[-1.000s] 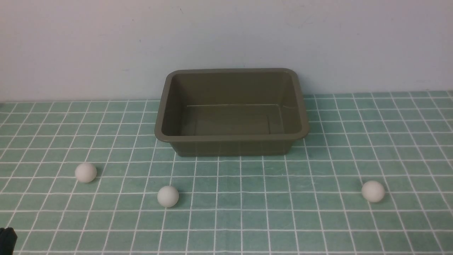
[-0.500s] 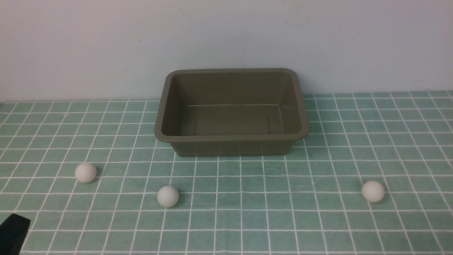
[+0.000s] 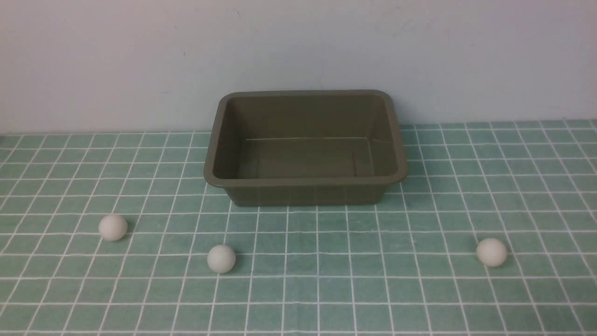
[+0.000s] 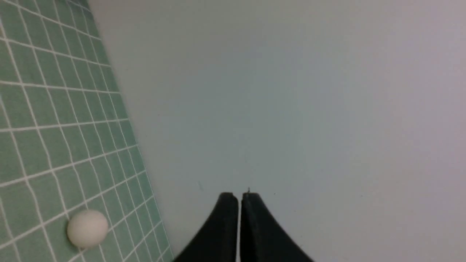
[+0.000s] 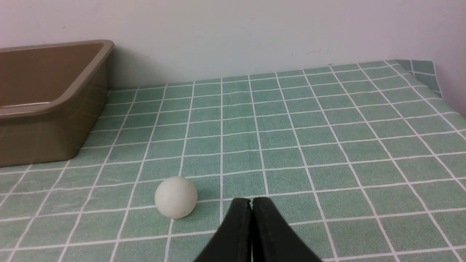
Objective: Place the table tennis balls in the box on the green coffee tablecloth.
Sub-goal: 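Reach for and grasp a ping pong ball on the table beside the basket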
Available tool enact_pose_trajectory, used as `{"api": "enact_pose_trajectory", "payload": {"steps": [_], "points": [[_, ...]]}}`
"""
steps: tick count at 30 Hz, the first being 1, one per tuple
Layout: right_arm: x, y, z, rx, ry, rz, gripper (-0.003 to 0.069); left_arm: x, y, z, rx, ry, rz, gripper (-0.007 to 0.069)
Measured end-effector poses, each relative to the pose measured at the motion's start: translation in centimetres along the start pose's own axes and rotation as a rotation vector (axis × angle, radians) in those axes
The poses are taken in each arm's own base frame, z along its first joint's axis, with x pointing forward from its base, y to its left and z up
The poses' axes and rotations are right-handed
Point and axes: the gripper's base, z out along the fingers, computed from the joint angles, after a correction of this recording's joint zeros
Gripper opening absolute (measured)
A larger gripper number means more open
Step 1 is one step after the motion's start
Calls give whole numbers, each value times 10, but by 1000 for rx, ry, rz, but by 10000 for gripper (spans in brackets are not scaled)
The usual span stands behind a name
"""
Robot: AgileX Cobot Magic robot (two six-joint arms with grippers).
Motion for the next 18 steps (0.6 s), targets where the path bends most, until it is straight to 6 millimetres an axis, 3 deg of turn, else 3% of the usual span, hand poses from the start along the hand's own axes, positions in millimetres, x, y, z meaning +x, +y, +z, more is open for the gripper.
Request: {"api": "enact_pose_trajectory", "payload": {"steps": [6,10,13,16,18], "points": [[0,0,0,0,0,0,-7,-2,-4,0,8,-18,-6,-4],[0,0,0,0,0,0,-7,-7,-40,-6,158,-20,357,-4],[0,0,0,0,0,0,-7,-8,-82,-18,331,-39,844,-4],[0,0,0,0,0,0,-7,-1,-98,-21,395,28,1092,-4],[0,0,0,0,0,0,-7,5,-102,-14,392,122,1167,-4]]}}
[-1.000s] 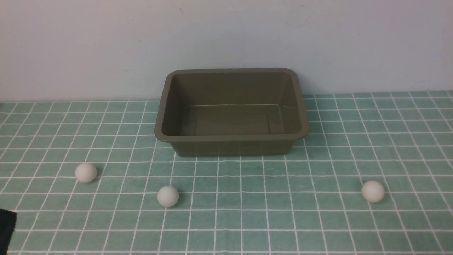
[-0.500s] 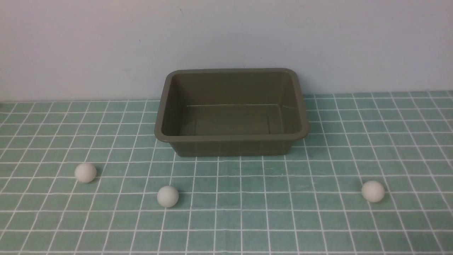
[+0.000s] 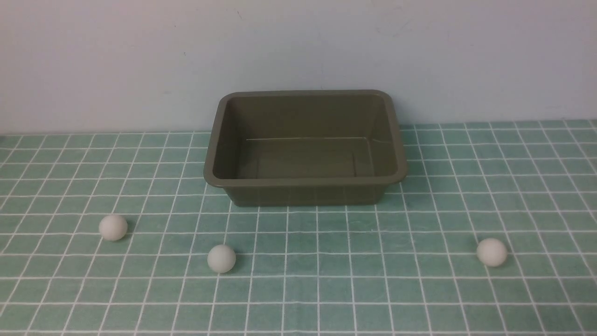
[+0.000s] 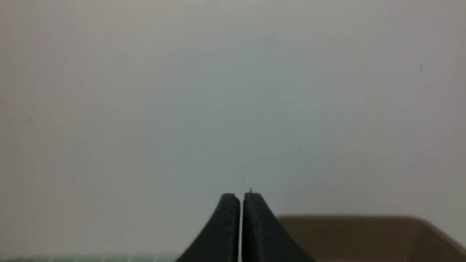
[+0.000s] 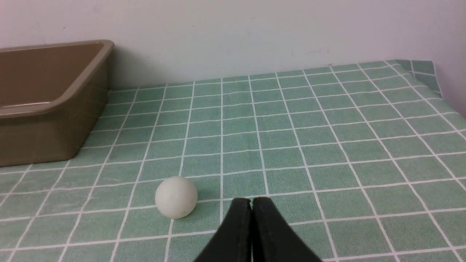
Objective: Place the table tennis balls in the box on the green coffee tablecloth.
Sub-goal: 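Reach for and grasp a ping pong ball on the table beside the basket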
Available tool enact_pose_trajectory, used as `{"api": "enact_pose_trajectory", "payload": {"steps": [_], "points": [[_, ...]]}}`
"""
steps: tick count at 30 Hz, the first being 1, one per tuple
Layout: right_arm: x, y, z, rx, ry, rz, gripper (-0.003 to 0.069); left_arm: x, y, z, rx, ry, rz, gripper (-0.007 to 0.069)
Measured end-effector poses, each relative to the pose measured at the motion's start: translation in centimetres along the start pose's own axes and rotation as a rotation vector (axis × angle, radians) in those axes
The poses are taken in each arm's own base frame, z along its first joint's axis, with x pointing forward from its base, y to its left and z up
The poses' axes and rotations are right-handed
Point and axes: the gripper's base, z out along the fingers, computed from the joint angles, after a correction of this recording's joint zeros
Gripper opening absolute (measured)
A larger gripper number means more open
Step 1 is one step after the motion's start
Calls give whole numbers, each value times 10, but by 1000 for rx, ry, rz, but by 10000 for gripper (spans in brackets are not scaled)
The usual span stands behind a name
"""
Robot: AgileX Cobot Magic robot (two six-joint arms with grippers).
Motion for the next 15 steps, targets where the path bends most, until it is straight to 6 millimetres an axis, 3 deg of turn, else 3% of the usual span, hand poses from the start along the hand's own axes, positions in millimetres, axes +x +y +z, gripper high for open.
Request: {"api": "enact_pose_trajectory", "payload": {"steps": [8,15], "points": [[0,0,0,0,0,0,-7,17,9,80,24,425,10,-4],[0,0,0,0,0,0,-7,52,21,179,93,809,-74,-4]]}}
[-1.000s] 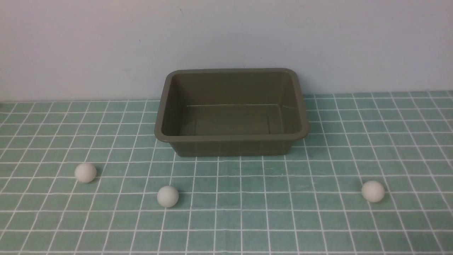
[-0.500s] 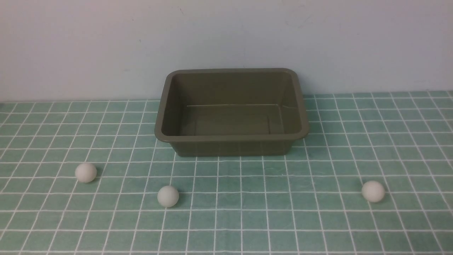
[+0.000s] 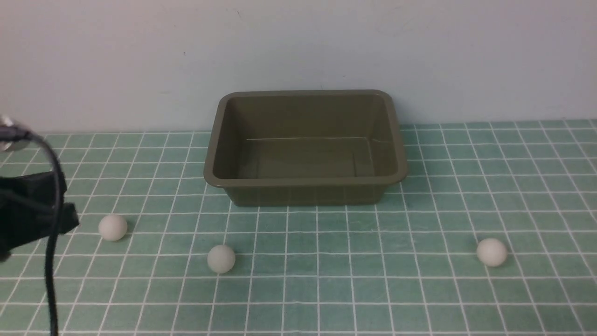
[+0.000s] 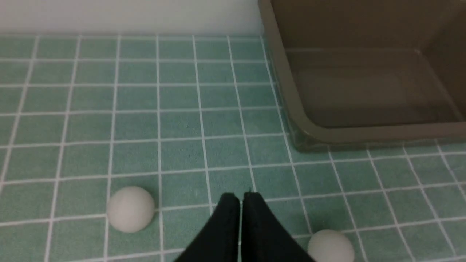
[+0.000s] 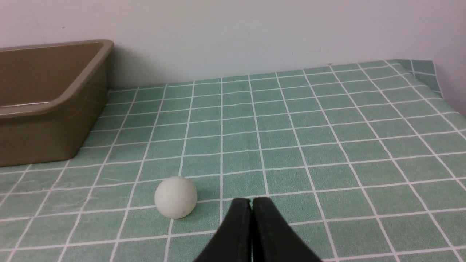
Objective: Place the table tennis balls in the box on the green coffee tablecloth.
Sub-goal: 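Reach for and grasp a ping pong ball on the table beside the basket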
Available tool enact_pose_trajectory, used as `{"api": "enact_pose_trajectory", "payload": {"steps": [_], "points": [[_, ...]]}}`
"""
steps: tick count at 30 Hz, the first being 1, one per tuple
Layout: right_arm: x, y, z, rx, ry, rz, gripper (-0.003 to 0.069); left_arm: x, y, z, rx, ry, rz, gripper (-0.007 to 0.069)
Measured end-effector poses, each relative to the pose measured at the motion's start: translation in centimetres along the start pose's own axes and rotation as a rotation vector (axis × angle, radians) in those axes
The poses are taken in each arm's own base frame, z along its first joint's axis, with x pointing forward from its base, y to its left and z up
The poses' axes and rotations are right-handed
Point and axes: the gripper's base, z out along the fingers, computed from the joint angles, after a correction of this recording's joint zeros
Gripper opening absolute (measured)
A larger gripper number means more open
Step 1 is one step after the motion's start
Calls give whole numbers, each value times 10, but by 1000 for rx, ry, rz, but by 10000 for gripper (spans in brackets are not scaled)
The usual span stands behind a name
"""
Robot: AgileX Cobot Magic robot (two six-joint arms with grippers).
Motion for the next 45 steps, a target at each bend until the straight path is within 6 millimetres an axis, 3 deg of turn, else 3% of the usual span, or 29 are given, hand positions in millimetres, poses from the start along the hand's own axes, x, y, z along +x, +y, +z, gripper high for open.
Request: {"api": "enact_pose_trajectory", "payload": {"steps": [5,8,12,18,24,30,35,45], "points": [[0,0,0,0,0,0,-7,-21,19,48,-25,190,58,-4],[0,0,0,0,0,0,-7,-30,30,67,-75,293,48,-4],[0,0,0,0,0,0,-7,-37,48,84,-206,438,21,-3],[0,0,0,0,0,0,-7,-26,59,101,-257,546,-20,36],[0,0,0,0,0,0,-7,-9,65,124,-239,613,-64,206],[0,0,0,0,0,0,-7,-10,64,132,-225,568,-103,429],[0,0,0,0,0,0,-7,-7,65,141,-212,544,-129,556],[0,0,0,0,0,0,-7,9,70,163,-188,570,-143,576]]}}
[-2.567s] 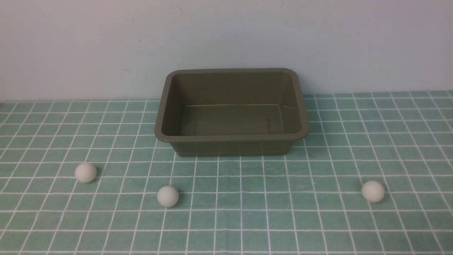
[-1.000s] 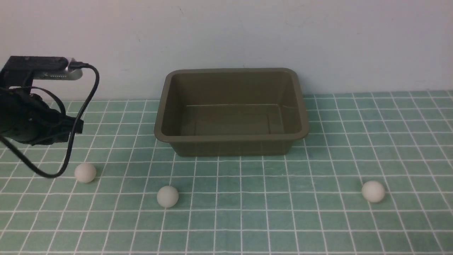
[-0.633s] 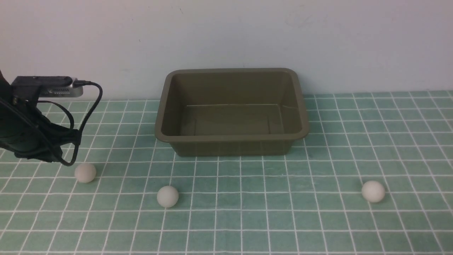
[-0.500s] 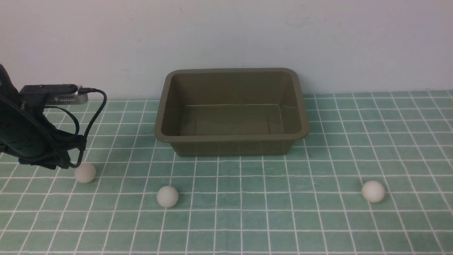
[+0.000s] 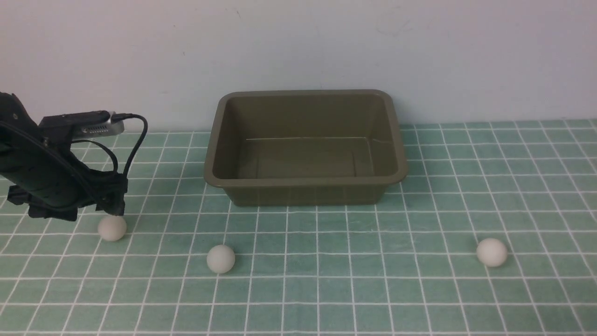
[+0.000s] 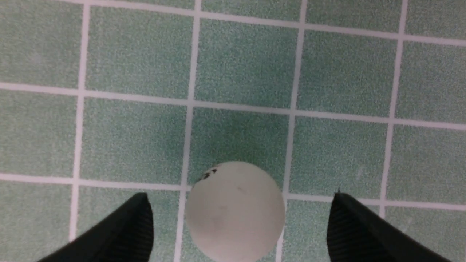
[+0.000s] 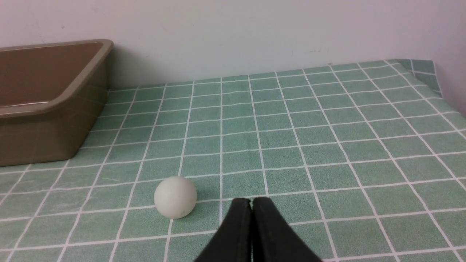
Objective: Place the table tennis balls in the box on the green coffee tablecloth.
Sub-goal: 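Reach for and grasp a ping pong ball on the table beside the basket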
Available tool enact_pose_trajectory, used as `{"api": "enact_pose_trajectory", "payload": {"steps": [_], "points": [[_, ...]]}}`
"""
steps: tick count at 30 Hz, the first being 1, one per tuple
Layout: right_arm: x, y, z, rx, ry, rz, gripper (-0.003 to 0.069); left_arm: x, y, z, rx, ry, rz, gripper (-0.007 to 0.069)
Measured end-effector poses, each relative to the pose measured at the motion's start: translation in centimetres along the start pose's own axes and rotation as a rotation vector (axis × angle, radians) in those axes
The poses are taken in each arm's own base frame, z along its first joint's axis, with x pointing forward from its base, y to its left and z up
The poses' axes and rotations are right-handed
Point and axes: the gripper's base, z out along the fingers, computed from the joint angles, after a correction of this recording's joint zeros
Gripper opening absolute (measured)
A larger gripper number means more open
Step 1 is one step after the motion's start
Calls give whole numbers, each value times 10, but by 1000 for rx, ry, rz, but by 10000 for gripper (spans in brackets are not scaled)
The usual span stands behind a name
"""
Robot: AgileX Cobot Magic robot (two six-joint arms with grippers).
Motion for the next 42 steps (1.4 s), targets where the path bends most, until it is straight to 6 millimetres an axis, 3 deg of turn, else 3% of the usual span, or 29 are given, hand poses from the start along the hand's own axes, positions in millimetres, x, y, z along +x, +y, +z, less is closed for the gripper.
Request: {"api": "enact_pose_trajectory", "payload": {"steps": [11,16,19,25,29,35,38,42], "points": [[0,0,0,0,0,0,-7,4,1,23,29,42,-16,571],[0,0,0,0,0,0,-7,5,2,30,29,57,-11,474],[0,0,0,0,0,0,-7,5,2,31,27,51,-8,355],[0,0,0,0,0,0,-7,2,-1,26,46,94,-2,349],[0,0,0,0,0,0,-7,-21,-8,4,88,134,26,349],[0,0,0,0,0,0,-7,-67,-26,-57,194,138,72,349],[0,0,0,0,0,0,-7,-90,-42,-90,306,42,64,349],[0,0,0,0,0,0,-7,-100,-66,-107,424,-30,105,349]]}}
